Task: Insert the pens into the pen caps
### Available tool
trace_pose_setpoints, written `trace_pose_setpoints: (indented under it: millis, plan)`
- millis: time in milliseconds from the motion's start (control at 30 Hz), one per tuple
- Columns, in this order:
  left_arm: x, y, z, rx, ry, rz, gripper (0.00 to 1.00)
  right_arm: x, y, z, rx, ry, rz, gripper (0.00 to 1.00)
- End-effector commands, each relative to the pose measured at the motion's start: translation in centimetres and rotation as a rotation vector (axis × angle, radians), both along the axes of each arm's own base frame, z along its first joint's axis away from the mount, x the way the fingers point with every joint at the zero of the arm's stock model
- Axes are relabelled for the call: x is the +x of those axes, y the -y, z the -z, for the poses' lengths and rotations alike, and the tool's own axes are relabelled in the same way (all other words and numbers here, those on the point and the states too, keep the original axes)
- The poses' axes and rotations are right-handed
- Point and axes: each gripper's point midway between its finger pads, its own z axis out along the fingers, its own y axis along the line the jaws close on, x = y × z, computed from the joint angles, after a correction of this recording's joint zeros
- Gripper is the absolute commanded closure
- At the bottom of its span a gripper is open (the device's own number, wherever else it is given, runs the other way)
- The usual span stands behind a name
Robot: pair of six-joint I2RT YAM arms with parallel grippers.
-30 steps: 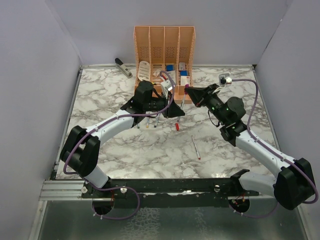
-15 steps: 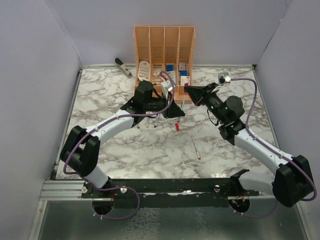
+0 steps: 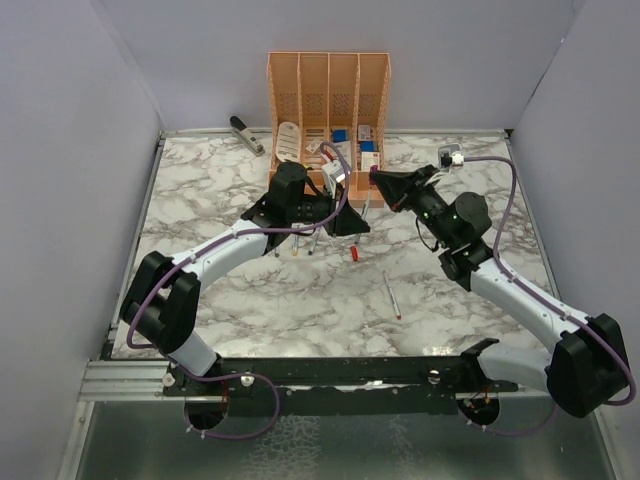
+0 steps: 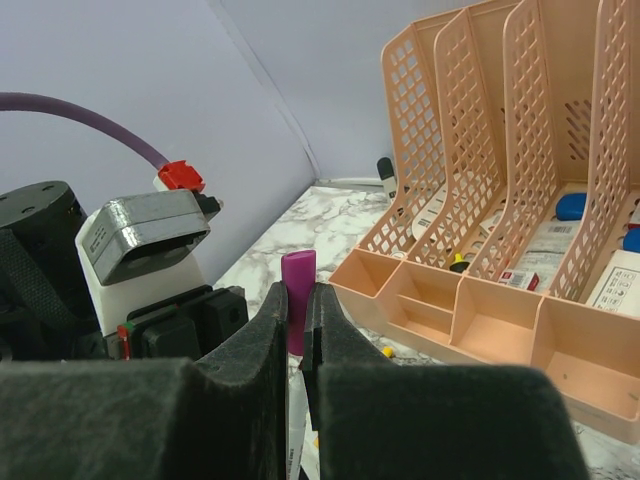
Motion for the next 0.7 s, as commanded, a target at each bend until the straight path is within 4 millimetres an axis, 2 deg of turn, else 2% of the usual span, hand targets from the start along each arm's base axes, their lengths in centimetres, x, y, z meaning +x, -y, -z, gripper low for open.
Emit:
trace_pose_setpoints:
  millis: [0, 667]
  plan:
    - [0.1, 0.2, -1.2, -0.023, 0.034, -0.010, 1.00, -0.4, 0.4, -0.7, -0.003, 0.026, 0.011, 0.99]
    - [0.3, 0.2, -1.6, -0.031, 0.038, -0.018, 1.00, -0.6, 0.1, 0.9, 0.006, -0.004, -0.008, 0.99]
